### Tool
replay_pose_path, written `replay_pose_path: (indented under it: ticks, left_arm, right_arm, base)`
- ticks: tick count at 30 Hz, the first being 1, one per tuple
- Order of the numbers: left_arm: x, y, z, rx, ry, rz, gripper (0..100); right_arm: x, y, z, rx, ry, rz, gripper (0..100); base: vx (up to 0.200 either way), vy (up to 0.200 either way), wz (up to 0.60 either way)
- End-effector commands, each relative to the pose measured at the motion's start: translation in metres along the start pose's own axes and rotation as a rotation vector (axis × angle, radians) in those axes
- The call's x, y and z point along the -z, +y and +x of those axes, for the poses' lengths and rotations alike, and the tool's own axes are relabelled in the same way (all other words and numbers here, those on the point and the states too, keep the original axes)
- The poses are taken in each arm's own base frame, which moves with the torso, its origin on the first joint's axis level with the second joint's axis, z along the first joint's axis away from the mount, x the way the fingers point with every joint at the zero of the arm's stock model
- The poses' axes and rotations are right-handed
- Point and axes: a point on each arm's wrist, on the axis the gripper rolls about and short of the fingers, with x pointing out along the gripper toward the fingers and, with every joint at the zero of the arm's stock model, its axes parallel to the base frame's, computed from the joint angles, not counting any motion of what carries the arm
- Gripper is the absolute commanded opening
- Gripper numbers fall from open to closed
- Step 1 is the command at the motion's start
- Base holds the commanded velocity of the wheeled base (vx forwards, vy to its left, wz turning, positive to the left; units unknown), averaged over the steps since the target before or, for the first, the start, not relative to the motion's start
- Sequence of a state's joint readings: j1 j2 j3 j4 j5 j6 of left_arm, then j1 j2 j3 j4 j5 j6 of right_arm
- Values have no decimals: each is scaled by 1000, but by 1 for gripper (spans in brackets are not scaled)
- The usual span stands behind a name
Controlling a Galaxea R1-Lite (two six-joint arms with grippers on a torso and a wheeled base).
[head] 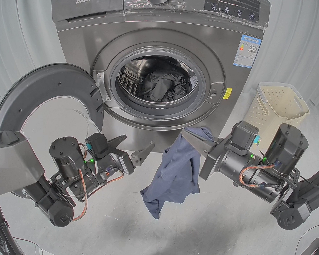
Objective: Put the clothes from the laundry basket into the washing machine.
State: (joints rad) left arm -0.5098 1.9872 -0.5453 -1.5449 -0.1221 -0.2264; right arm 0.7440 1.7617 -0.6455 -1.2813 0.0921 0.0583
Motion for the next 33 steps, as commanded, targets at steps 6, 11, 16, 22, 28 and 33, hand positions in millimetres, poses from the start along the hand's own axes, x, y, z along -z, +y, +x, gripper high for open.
replay_pose_path:
  ticks: [6,11,16,22,28,33]
  left_arm:
    - [14,-10,5,33,40,-7,100]
    - [27,-23,10,71,75,-8,100]
    - [29,-27,10,81,80,-9,100]
    - [44,-26,11,77,126,-2,100]
    - [53,-20,26,65,120,-1,100]
    - [56,-13,33,36,106,1,100]
  right_arm:
    - [-5,5,3,-49,-38,0,0]
    - [-12,7,8,-63,-68,-2,0]
    - [-13,8,8,-65,-72,-2,0]
    - [-14,11,8,-73,-76,-1,0]
    - [-13,14,7,-82,-70,2,0]
    - [-11,14,5,-81,-61,1,0]
  base:
    - [0,0,0]
    - [0,0,0]
    - [0,0,0]
    - [0,0,0]
    - [0,0,0]
    - [0,0,0]
